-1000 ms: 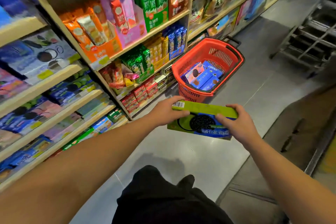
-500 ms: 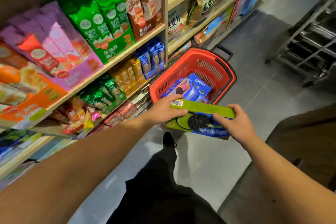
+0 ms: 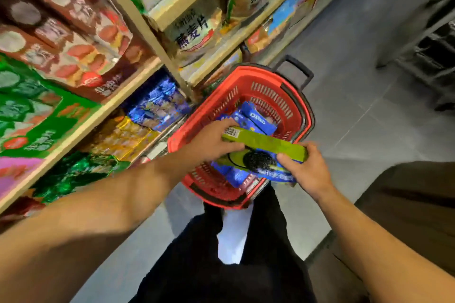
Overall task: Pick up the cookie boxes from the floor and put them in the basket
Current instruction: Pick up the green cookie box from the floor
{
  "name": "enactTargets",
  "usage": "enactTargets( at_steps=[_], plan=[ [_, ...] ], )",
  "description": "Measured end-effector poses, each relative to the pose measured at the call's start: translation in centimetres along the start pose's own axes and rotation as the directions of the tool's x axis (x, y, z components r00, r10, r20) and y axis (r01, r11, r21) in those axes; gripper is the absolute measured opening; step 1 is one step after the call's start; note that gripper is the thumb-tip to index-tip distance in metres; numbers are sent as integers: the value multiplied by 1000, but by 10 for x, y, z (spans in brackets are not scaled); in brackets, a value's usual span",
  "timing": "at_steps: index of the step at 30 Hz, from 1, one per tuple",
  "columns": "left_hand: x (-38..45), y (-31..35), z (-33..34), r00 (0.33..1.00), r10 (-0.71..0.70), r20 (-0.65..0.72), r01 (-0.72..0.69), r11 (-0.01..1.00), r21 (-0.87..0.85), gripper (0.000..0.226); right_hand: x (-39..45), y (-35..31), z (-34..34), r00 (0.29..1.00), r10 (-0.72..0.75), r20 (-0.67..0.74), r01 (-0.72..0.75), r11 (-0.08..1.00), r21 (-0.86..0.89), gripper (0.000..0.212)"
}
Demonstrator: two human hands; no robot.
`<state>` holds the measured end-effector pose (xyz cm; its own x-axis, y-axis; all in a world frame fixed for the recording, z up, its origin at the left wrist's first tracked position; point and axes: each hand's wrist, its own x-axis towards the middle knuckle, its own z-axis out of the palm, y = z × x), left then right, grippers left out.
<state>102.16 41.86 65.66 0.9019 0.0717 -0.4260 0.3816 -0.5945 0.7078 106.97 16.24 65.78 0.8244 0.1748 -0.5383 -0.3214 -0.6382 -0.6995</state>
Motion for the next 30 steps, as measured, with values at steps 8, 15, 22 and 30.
enactTargets(
  at_steps=[8,15,22,30],
  plan=[
    [169,-38,34,999,7,53,-19,970,243,69,179,47,6,985,-96,145,136,944,-302,55],
    [287,-124,80,1000,5,28,-11,971,238,72,303,94,63,975,-177,135,218,883,-415,64],
    [366,-175,123,995,6,-96,22,956,293,76,362,131,97,958,-264,108,283,830,-481,67],
    [322,-164,141,989,-36,-141,64,977,202,73,327,128,99,964,-134,231,244,795,-556,76]
  ],
)
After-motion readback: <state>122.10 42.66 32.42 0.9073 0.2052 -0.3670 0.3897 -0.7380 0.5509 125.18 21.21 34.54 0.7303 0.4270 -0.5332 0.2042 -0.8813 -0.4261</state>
